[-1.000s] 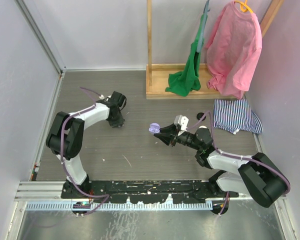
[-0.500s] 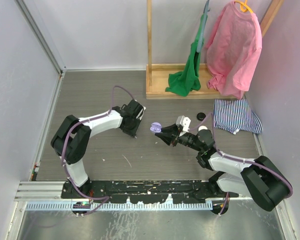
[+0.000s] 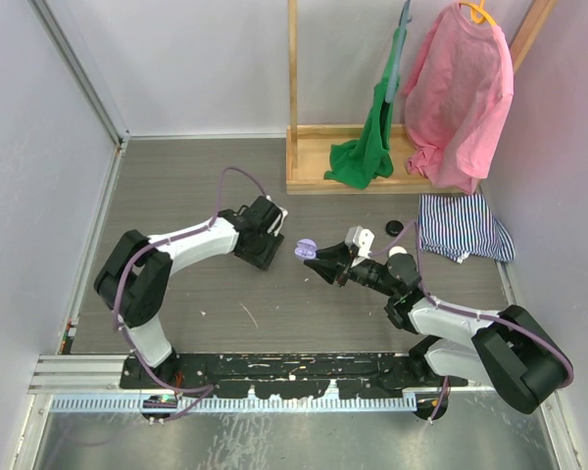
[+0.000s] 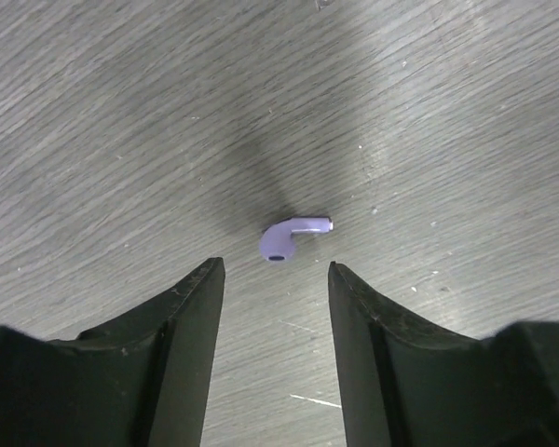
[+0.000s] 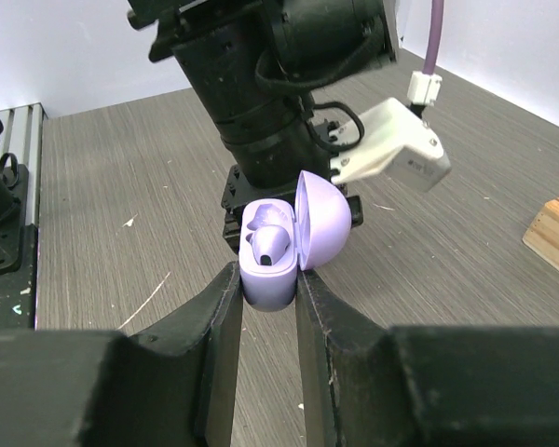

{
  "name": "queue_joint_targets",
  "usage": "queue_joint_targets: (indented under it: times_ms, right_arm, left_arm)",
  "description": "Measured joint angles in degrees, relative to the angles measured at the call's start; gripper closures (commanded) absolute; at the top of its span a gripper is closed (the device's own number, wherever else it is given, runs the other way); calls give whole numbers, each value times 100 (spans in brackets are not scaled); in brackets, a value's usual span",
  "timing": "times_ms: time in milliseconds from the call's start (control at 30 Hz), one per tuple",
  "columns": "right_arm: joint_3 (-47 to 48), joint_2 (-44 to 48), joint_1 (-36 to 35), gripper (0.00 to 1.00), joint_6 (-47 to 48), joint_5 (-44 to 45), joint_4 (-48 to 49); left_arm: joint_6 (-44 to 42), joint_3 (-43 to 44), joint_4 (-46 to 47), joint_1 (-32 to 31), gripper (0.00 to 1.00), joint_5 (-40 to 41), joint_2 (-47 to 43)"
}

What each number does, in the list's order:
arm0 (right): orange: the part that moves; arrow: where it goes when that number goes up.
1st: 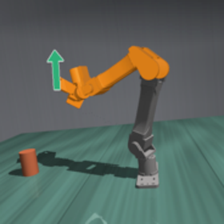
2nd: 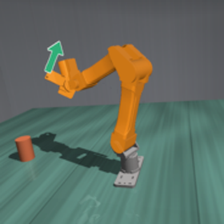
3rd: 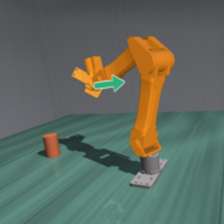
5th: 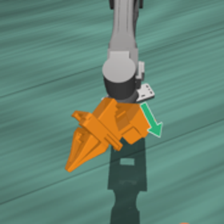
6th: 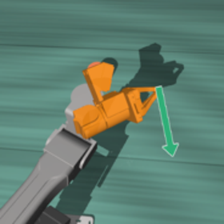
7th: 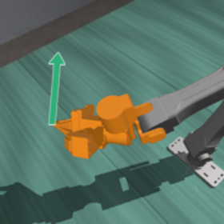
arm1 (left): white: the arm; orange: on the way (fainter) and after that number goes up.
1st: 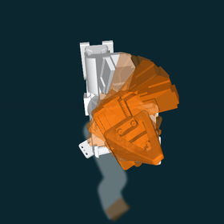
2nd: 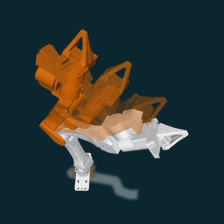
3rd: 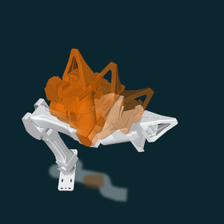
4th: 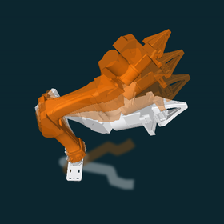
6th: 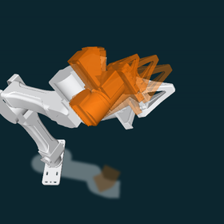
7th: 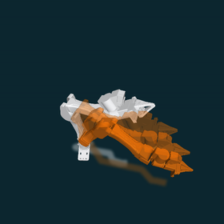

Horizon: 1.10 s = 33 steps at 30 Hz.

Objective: Insert the wireless bluetooth earbuds into the charging case
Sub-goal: Move the earbud to the center of the board, then pick up the earbud from the center of the board.

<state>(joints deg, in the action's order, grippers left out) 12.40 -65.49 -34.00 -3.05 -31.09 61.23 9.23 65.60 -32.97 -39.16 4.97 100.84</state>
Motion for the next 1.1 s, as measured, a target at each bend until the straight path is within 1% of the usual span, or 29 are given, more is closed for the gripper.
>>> queue_joint_targets:
  times_ms: [67, 200, 333, 400, 633, 867, 1100]
  right_arm:
    - [0, 0, 0, 88, 0, 0, 0]
    - [-11, 0, 0, 88, 7, 7, 0]
    - [-22, 0, 0, 88, 15, 17, -2]
    - [-22, 2, 2, 88, 17, 22, -2]
    - [-44, 28, 11, 88, 20, 46, -4]
    - [-55, 28, 11, 88, 22, 48, -4]
    - [-55, 28, 11, 88, 20, 48, -2]
  left_arm:
    - [120, -31, 15, 0, 44, -4, -144]
    - [678, -96, 138, -13, 37, 13, -428]
    - [1252, -164, 304, -31, 34, 232, -487]
    - [1410, -179, 315, -39, 32, 387, -487]
    - [1716, -177, 400, -48, 31, 933, -348]
    - [1731, -59, 385, -131, 31, 1051, 223]
    - [1716, 24, 254, -229, 35, 1139, 267]
